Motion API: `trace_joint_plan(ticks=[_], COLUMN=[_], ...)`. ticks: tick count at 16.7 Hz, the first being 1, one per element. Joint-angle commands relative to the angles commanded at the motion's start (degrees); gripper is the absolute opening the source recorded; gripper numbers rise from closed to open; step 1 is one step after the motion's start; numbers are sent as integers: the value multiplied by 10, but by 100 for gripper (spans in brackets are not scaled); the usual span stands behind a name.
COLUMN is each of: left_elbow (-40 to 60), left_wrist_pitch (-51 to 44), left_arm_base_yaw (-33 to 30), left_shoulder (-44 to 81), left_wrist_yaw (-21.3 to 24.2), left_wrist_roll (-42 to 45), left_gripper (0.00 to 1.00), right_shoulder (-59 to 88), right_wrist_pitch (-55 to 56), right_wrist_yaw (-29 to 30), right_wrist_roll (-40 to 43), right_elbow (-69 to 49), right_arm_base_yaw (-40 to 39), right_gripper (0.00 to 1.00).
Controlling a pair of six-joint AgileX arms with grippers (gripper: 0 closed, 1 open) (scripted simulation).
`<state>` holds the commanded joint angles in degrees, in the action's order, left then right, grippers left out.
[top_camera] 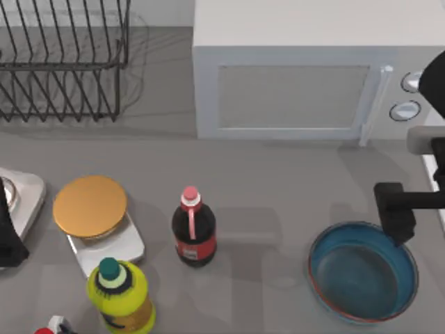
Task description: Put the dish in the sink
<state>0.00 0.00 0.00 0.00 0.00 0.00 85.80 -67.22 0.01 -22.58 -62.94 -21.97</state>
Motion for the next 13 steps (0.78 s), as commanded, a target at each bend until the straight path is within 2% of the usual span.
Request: trace_joint_plan(ticks=[8, 13], left_elbow=[0, 0], left_wrist_pitch=[0, 0], left_arm_base_yaw=[0, 0], left_shoulder=[0, 0], left_wrist_yaw=[0, 0], left_wrist_roll=[0, 0], left_gripper=[100, 100], right_shoulder=[66, 79], right_wrist_pitch=[203, 233], right_wrist_yaw=[0, 0], right_wrist_roll=[-3, -5], right_elbow=[131, 154], right_arm_base_yaw=[-3, -4], right_gripper=[100, 100])
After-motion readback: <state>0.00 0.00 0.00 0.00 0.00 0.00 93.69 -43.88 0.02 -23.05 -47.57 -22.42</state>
